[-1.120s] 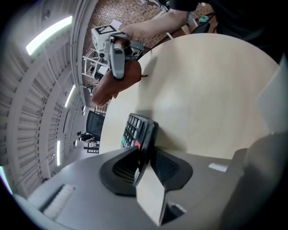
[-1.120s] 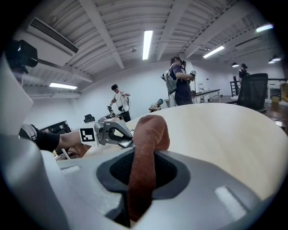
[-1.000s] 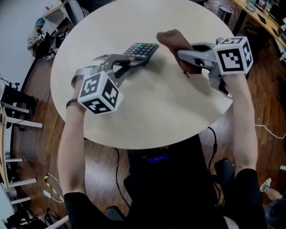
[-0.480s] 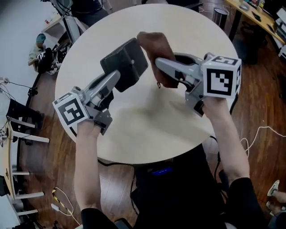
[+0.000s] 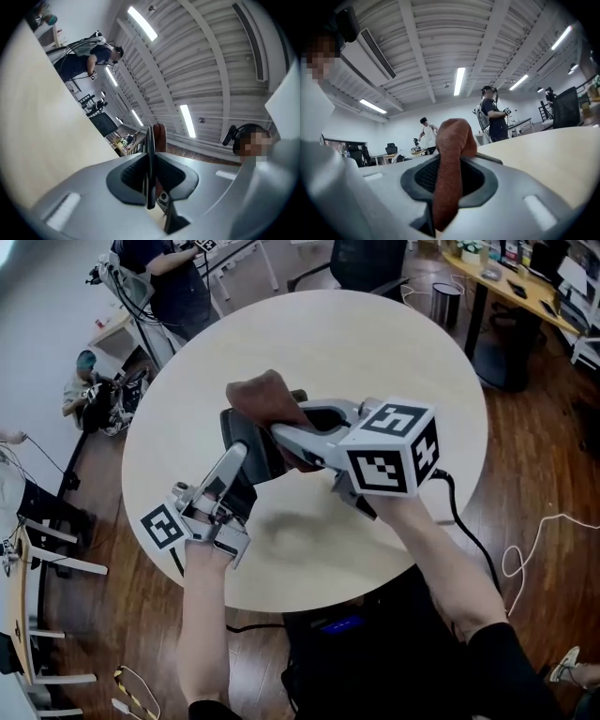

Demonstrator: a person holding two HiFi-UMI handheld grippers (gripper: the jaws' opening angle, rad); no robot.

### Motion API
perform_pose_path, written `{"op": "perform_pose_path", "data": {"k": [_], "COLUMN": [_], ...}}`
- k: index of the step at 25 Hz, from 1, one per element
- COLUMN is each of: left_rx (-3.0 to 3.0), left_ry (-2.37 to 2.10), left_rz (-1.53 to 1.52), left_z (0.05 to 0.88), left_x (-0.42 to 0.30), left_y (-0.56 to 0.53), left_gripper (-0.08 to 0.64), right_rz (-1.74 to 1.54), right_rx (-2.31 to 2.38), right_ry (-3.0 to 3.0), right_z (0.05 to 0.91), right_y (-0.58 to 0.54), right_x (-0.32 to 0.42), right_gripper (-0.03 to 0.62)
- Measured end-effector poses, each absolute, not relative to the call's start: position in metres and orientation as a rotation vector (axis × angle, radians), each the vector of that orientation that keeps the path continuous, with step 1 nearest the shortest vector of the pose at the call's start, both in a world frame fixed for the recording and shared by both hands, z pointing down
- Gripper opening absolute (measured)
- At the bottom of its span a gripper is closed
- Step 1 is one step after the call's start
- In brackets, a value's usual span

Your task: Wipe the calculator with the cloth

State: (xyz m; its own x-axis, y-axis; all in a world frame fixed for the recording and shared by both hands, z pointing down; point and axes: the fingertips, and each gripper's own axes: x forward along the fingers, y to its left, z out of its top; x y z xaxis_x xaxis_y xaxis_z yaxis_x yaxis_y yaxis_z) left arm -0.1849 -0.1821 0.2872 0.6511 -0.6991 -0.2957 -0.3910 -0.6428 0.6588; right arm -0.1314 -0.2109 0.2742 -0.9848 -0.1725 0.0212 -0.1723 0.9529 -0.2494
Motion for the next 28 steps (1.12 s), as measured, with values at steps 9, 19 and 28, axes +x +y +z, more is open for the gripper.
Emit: {"op": "perform_pose_path", "data": {"k": [9, 19, 28], "left_rx": [2.338, 2.302, 2.253], "left_ry": [-0.764, -0.714, -0.702], "left_rz": [-0.89, -1.01, -1.126], "left_z": [0.276, 0.265, 0.266], "left_x": [-0.198, -0.185, -0.189], "left_y": [-0.16, -0.158, -0.152], "left_gripper": [0.057, 0.057, 0.057], "right_rz": [-0.534, -0.299, -0.445], "right_rx": [-0.576, -0.356, -0.667], "right_ry": [3.052, 3.071, 3.035], "right_z": [0.296, 0.246, 0.284], "right_y": [-0.256, -0.198, -0.261], "right_x": [-0.095, -0.12, -0.064], "right_gripper": [0.086, 0.087, 0.087]}}
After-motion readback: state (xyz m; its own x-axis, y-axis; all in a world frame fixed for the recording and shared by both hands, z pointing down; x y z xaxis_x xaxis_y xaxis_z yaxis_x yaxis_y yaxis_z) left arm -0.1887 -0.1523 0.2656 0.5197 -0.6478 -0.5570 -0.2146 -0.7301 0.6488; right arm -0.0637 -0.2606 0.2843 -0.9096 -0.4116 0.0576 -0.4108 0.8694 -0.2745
